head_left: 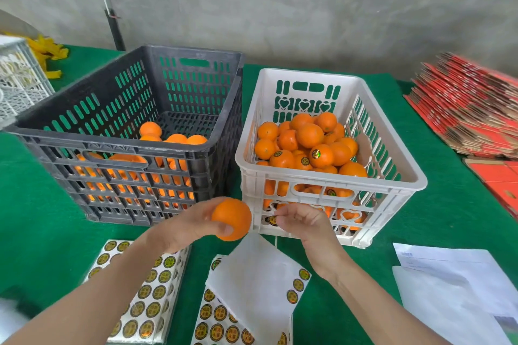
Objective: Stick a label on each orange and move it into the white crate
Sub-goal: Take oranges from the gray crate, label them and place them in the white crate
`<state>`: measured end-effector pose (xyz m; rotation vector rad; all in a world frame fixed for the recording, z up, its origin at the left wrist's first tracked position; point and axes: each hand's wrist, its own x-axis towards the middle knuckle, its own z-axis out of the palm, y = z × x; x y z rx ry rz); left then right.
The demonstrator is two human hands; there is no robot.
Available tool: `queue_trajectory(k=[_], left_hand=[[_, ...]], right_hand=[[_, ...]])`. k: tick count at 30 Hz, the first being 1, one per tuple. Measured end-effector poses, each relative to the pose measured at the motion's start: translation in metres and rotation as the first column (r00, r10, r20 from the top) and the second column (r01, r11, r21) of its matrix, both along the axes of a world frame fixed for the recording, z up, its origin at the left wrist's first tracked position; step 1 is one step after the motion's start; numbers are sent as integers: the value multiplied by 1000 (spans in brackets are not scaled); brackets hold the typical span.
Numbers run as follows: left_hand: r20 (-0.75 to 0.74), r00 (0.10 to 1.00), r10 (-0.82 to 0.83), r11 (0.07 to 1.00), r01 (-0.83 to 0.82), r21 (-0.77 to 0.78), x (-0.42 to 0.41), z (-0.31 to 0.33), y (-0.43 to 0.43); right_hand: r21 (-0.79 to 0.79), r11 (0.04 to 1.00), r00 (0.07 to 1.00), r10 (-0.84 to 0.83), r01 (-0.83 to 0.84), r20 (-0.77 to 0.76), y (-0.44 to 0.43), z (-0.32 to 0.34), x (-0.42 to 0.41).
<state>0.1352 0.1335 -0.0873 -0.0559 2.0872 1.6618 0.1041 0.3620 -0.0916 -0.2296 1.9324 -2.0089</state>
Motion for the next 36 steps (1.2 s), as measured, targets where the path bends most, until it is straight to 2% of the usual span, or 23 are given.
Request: queue_trajectory(k=[4,7,10,13,21,26,32,36], left_hand=[[35,997,67,929,-76,362,7,2,7],[144,980,135,804,-193,562,10,3,16],[289,938,191,658,-341,672,8,9,25],[295,938,182,639,-341,689,7,16,30],[300,931,207,642,-361,676,8,21,32],[308,922,234,649,-384,657,9,22,33],[263,924,278,716,-382,584,8,24,33],[232,925,299,709,-379,595,7,30,33]], right_hand=[[22,999,996,36,-35,-80,-5,14,2],[49,996,986,78,-72,-147,-12,28,4],[147,982,948,157,-120,-276,-19,42,5],[276,949,889,252,-151,-383,-25,52,5],[395,912,853,291,-111,-433,-33,58,5],[423,906,837,229,3,-497,-36,54,8],[436,895,810,188,91,-556,-35,53,9],[435,889,780,171,141,-602,-30,55,11]])
